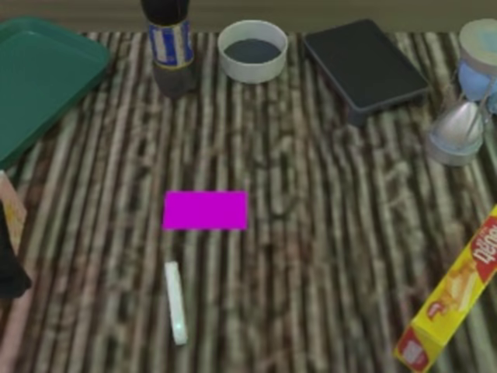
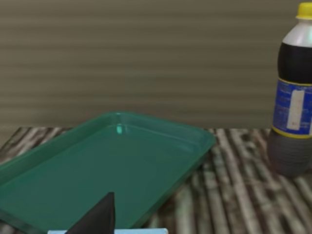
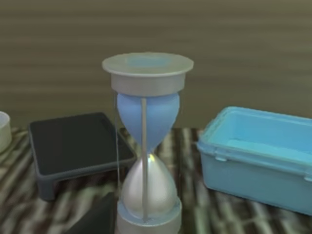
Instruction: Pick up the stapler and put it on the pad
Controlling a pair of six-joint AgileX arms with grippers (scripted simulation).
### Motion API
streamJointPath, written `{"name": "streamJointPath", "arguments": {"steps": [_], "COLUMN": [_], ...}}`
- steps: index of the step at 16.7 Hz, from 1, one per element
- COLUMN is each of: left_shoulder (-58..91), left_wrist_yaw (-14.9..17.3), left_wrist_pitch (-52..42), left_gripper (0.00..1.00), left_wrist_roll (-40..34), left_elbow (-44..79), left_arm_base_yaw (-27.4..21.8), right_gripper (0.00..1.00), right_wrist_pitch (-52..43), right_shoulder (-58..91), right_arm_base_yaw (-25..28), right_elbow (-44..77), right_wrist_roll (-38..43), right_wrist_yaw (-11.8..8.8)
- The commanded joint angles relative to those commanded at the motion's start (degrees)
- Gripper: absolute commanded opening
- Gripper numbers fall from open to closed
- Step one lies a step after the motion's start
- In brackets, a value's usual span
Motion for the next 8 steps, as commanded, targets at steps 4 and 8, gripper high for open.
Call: {"name": "streamJointPath", "arguments": {"steps": [4,8], "left_shoulder": [1.8,12.7], "left_wrist_yaw": [0.1,0.3], "left_wrist_pitch": [-1.5,-9.5], "left_gripper": [1.00,1.00], "left_wrist_roll": [-1.0,-6.4], "left_elbow": [1.8,11.9], "left_arm_base_yaw": [-0.8,-4.9], "right_gripper": [1.00,1.00], "right_wrist_pitch": [0.0,0.0], "right_shoulder": [0.0,0.0], "right_arm_base_yaw": [0.0,0.0], "right_elbow": [0.0,0.0], "right_wrist_roll": [0.0,0.0], "right_wrist_yaw": [0.0,0.0]}}
